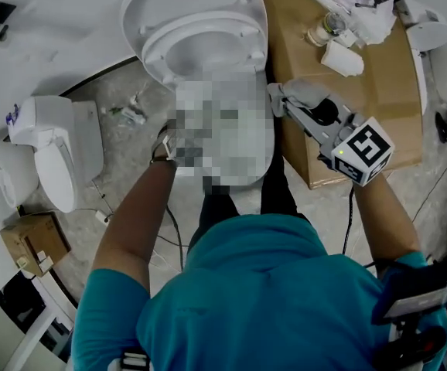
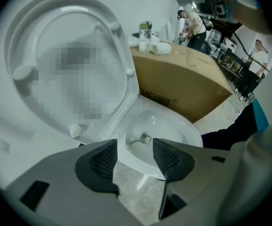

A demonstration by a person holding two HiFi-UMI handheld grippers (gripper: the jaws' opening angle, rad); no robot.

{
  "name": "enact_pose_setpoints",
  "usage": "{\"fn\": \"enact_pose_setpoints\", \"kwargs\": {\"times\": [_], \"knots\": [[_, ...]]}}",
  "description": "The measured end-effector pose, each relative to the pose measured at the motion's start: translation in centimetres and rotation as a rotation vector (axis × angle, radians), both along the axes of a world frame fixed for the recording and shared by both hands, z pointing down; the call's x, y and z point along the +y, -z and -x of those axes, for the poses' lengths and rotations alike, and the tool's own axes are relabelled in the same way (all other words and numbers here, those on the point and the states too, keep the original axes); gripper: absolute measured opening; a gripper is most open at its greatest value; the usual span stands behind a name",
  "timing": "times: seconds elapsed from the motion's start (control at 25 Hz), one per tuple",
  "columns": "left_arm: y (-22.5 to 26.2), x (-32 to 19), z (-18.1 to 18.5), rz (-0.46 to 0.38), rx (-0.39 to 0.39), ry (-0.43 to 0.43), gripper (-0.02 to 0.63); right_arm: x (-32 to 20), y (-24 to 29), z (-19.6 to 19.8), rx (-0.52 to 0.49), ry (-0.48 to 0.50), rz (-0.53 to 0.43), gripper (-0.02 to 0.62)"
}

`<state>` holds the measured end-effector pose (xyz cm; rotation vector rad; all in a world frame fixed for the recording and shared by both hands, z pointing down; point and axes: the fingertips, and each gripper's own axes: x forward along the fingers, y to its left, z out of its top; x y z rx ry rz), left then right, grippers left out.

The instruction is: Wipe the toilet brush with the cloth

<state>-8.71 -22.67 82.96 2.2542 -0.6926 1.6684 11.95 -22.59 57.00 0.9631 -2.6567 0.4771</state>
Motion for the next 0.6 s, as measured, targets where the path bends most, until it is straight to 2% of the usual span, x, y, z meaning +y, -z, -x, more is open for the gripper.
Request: {"fn": "enact_pose_setpoints", "kwargs": {"times": [0.32, 0.6], "knots": [[-11.1, -2.0, 0.8, 0.004, -0.131, 0.015, 0.229, -0.7, -6.5, -0.6, -0.033, -0.024, 0.060, 0.038], [-18.1, -3.3, 1.2, -0.022, -0.242, -0.035, 0.229, -0.8, -10.9, -1.0, -0.051, -0.011, 0.089, 0.038]]}}
